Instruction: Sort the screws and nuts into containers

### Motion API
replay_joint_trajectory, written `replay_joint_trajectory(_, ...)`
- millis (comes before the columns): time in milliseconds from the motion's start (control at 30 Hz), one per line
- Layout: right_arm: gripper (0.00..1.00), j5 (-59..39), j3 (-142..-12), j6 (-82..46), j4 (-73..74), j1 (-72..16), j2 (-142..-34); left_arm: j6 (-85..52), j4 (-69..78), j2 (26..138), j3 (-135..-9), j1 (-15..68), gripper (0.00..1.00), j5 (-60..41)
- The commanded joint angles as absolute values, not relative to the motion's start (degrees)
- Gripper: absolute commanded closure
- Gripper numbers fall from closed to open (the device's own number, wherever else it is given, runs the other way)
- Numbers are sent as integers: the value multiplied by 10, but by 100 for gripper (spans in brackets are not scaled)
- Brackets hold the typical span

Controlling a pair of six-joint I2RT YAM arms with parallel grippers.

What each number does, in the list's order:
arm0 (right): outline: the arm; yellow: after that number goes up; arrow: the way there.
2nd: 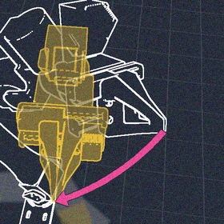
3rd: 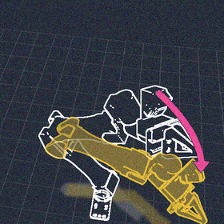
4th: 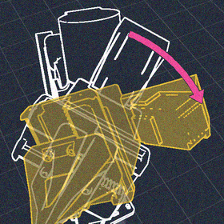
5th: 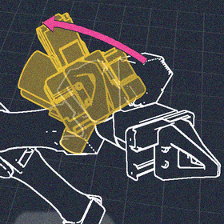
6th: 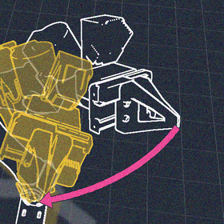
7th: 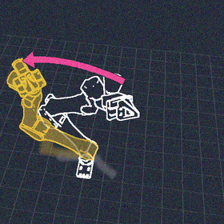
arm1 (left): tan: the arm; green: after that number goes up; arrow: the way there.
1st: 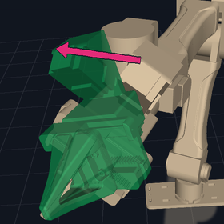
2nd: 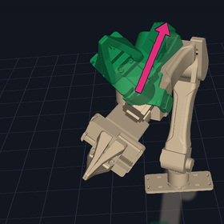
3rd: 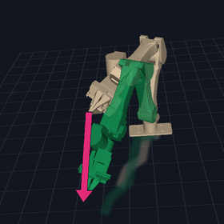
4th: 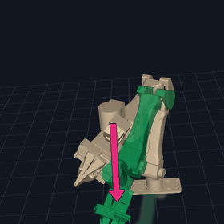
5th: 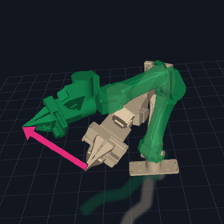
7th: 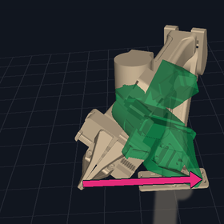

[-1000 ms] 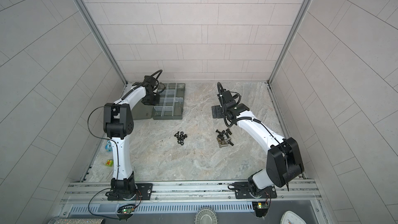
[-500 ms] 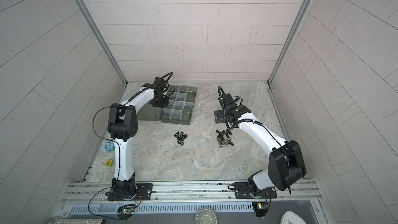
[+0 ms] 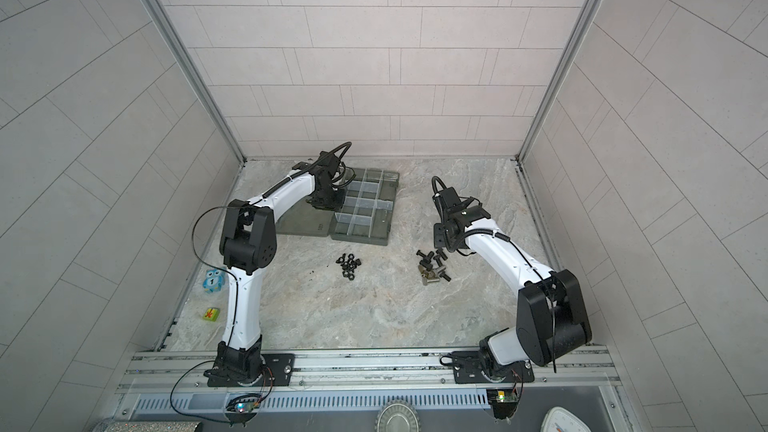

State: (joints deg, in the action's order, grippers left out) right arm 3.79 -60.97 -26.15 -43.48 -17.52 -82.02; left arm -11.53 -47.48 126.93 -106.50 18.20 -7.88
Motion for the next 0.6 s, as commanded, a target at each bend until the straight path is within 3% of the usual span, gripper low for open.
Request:
replay_joint_trajectory(0,42,40,-609,-275,-469,-174,-811,-127,-500,1275,-1083,189,97,-101)
replay_joint_trajectory(300,55,14,-623,-287,-509,-165,-874,-174,-499,1277,-1082,199,97,-112)
replay_joint_trajectory(567,60,14,-634,-281,-497,-165,-903,-212,-506,1263,-1074,205,96,-119)
